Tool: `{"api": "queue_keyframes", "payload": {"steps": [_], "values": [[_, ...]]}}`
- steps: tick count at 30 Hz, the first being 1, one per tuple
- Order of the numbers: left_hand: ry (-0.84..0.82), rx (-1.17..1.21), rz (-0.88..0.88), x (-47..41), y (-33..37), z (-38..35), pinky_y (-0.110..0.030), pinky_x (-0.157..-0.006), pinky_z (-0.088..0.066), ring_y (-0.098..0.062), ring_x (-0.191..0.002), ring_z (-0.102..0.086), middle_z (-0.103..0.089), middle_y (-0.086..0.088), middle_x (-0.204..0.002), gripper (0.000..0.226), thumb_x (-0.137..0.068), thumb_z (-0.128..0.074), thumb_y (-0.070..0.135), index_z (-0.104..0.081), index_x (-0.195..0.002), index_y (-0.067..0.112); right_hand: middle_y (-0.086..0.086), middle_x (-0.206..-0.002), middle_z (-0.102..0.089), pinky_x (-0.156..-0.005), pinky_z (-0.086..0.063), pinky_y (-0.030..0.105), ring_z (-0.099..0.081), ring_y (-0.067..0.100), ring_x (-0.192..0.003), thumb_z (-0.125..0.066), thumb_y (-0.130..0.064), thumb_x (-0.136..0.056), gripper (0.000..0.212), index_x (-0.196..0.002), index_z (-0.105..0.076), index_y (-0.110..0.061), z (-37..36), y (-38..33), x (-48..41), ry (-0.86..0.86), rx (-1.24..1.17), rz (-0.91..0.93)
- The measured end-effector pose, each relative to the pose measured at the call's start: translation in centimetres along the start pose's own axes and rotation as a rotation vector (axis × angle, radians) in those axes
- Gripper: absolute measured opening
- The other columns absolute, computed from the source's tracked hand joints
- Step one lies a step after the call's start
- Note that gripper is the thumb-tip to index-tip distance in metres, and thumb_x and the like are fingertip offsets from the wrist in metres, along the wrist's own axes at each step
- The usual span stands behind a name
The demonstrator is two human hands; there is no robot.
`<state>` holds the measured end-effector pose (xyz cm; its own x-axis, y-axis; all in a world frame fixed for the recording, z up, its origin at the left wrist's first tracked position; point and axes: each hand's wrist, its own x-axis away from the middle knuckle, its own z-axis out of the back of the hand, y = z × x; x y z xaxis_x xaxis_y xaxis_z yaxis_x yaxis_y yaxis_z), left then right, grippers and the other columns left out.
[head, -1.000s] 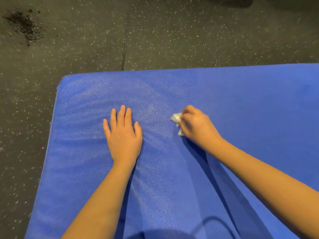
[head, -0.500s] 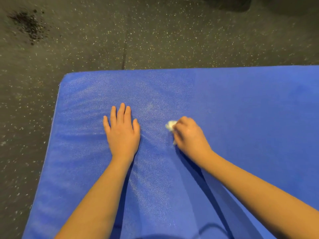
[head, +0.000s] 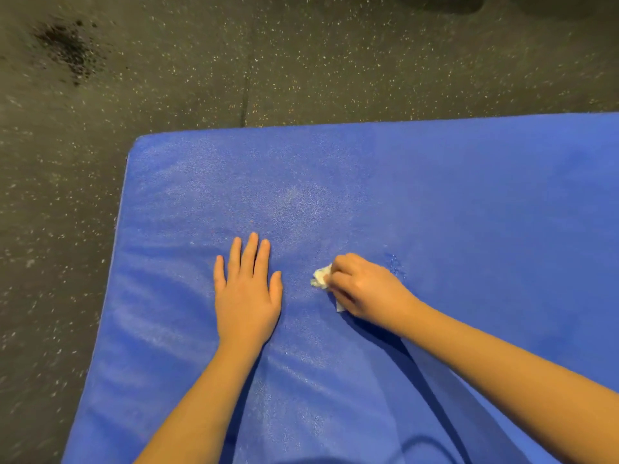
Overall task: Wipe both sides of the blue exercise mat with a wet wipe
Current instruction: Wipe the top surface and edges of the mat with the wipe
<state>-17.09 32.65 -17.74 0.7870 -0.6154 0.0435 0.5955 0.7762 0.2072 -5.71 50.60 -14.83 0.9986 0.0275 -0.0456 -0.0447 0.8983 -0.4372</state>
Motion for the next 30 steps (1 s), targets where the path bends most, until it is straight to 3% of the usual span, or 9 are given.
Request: {"api": "queue_keyframes", "payload": {"steps": [5, 11, 16, 18, 21, 23, 25, 27, 30], "values": [[-0.042, 0.014, 0.008, 0.0, 0.1, 0.3, -0.054, -0.114, -0.024, -0.03, -0.142, -0.031, -0.04, -0.006, -0.151, 0.058, -0.093, -0.03, 0.039, -0.049, -0.14, 0.012, 0.012, -0.073, -0.053, -0.052, -0.04, 0.038, -0.05, 0.032, -0.068, -0.056, -0.011, -0.091, 0.016, -0.076, -0.057, -0.004, 0.4, 1.4, -1.1, 0.248, 0.03, -0.514], [-0.097, -0.01, -0.004, 0.0, 0.1, 0.7, -0.057, -0.112, -0.025, -0.032, -0.142, -0.033, -0.041, -0.009, -0.151, 0.06, -0.093, -0.026, 0.04, -0.048, -0.141, 0.01, 0.01, -0.077, -0.053, -0.044, -0.039, 0.029, -0.051, 0.027, -0.064, -0.075, -0.004, -0.071, 0.019, -0.078, -0.058, -0.008, -0.6, -3.7, 3.4, -0.158, -0.043, 0.017], [-0.213, -0.055, -0.003, 0.3, 0.5, 1.5, -0.051, -0.117, -0.006, -0.027, -0.15, -0.005, -0.012, -0.004, -0.162, 0.056, -0.103, -0.031, 0.038, -0.022, -0.153, 0.014, 0.014, -0.089, -0.052, -0.064, -0.045, 0.036, -0.052, 0.029, -0.079, -0.055, -0.014, -0.093, 0.016, -0.084, -0.063, -0.003, 0.3, -0.9, 2.7, 0.126, 0.028, -0.536], [-0.255, -0.068, -0.022, 1.3, 0.9, 2.2, -0.049, -0.118, -0.004, -0.025, -0.15, 0.001, -0.004, -0.002, -0.163, 0.059, -0.103, -0.031, 0.039, -0.015, -0.155, 0.017, 0.015, -0.076, -0.05, -0.05, -0.044, 0.037, -0.052, 0.032, -0.064, -0.055, -0.015, -0.09, 0.027, -0.068, -0.058, 0.0, -0.4, -2.9, 3.8, 0.132, -0.053, -0.375], [-0.331, -0.088, -0.077, 3.9, 1.2, 3.0, -0.048, -0.118, -0.005, -0.025, -0.15, 0.002, -0.001, -0.002, -0.163, 0.061, -0.103, -0.031, 0.043, -0.013, -0.155, 0.018, 0.011, -0.078, -0.052, -0.048, -0.041, 0.033, -0.051, 0.029, -0.064, -0.052, -0.019, -0.09, 0.023, -0.076, -0.06, -0.004, -0.9, -5.4, 6.7, -0.119, -0.1, -0.082], [-0.358, -0.092, -0.125, 6.0, 1.0, 3.1, -0.052, -0.117, -0.011, -0.028, -0.149, -0.007, -0.01, -0.005, -0.162, 0.059, -0.102, -0.028, 0.045, -0.022, -0.154, 0.016, 0.01, -0.077, -0.052, -0.045, -0.037, 0.029, -0.053, 0.03, -0.064, -0.061, -0.016, -0.085, 0.013, -0.078, -0.063, -0.005, -0.3, -4.7, 6.9, -0.089, -0.072, -0.13], [-0.352, -0.076, -0.13, 7.7, 0.9, 3.5, -0.059, -0.112, -0.025, -0.033, -0.144, -0.027, -0.031, -0.009, -0.156, 0.066, -0.095, -0.021, 0.048, -0.042, -0.146, 0.012, 0.012, -0.075, -0.051, -0.048, -0.034, 0.03, -0.051, 0.031, -0.063, -0.064, -0.012, -0.085, 0.016, -0.072, -0.064, -0.002, -0.5, -3.3, 6.4, 0.086, -0.058, -0.394], [-0.332, -0.062, -0.12, 8.8, 0.8, 3.5, -0.059, -0.113, -0.021, -0.03, -0.145, -0.025, -0.031, -0.006, -0.156, 0.073, -0.091, -0.01, 0.05, -0.041, -0.147, 0.014, 0.012, -0.074, -0.046, -0.052, -0.032, 0.032, -0.044, 0.029, -0.063, -0.063, -0.01, -0.088, 0.021, -0.069, -0.062, 0.001, -1.3, -4.1, 6.1, 0.158, -0.052, -0.532], [-0.323, -0.048, -0.076, 9.5, 0.7, 3.0, -0.052, -0.118, -0.004, -0.022, -0.15, -0.003, -0.01, 0.001, -0.163, 0.059, -0.102, -0.016, 0.046, -0.02, -0.154, 0.02, 0.011, -0.073, -0.046, -0.054, -0.03, 0.031, -0.046, 0.03, -0.063, -0.061, -0.012, -0.088, 0.023, -0.07, -0.063, 0.0, -1.9, -8.6, 7.2, -0.022, -0.152, -0.301]]}}
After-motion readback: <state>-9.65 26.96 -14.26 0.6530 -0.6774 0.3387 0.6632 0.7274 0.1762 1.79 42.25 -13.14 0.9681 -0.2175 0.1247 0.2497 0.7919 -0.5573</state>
